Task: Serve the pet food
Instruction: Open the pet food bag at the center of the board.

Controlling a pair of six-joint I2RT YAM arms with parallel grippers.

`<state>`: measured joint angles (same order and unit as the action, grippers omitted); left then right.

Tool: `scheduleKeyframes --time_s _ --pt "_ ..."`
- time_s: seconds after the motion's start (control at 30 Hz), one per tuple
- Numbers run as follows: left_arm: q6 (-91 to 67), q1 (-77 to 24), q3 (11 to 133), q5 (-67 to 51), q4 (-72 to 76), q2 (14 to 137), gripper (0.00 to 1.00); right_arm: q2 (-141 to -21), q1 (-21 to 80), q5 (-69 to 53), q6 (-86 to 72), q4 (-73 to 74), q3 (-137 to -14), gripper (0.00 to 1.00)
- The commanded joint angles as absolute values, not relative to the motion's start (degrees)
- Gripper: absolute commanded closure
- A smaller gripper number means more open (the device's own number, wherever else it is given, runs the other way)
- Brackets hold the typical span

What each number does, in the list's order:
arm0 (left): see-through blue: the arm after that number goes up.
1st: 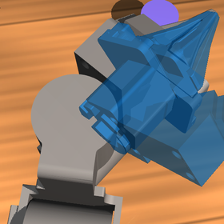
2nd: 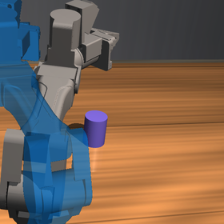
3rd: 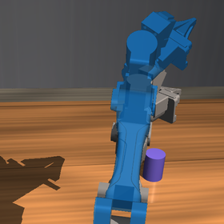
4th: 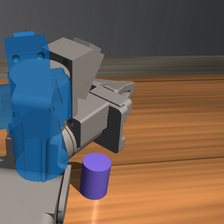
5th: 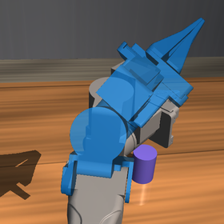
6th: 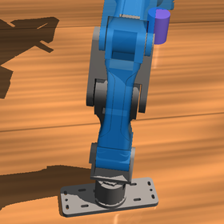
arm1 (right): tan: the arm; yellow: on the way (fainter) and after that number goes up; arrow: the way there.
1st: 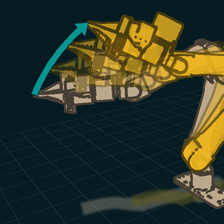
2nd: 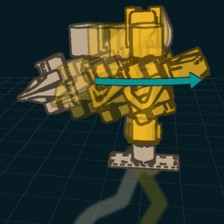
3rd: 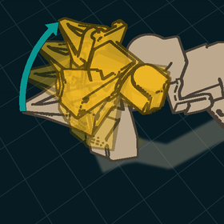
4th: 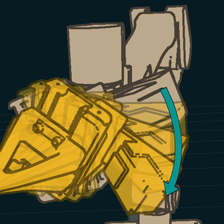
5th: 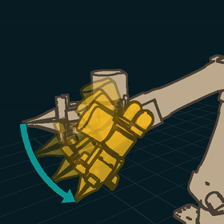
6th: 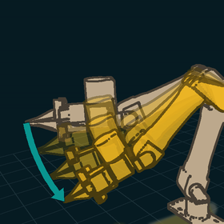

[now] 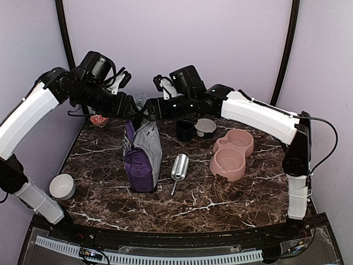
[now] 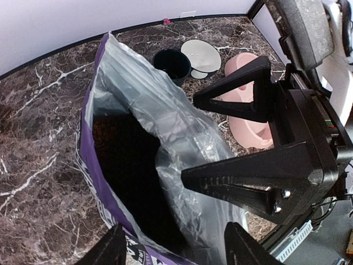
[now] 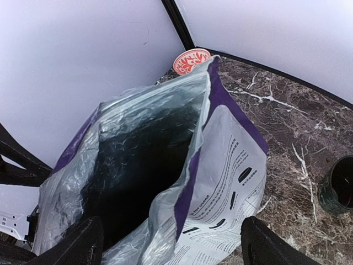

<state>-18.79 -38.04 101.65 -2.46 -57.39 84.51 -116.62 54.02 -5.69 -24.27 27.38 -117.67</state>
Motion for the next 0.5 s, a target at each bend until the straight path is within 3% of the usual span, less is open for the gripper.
scheduleKeyframes --time_s 0.0,0.27,0.47 --pt "-22.26 -39.38 104.3 -1.64 -61.34 85.74 0.36 -113.27 54.4 -3.79 -23.27 24.93 -117.23 0.13" --pt "-25.43 -41.12 106.69 0.94 -66.04 88.3 0.37 -112.03 54.41 -4.46 -23.59 25.38 -115.32 0.12" --pt "-27.14 -41.79 107.77 3.24 -67.66 88.4 0.53 -113.15 54.45 -4.37 -25.26 28.28 -115.89 0.12"
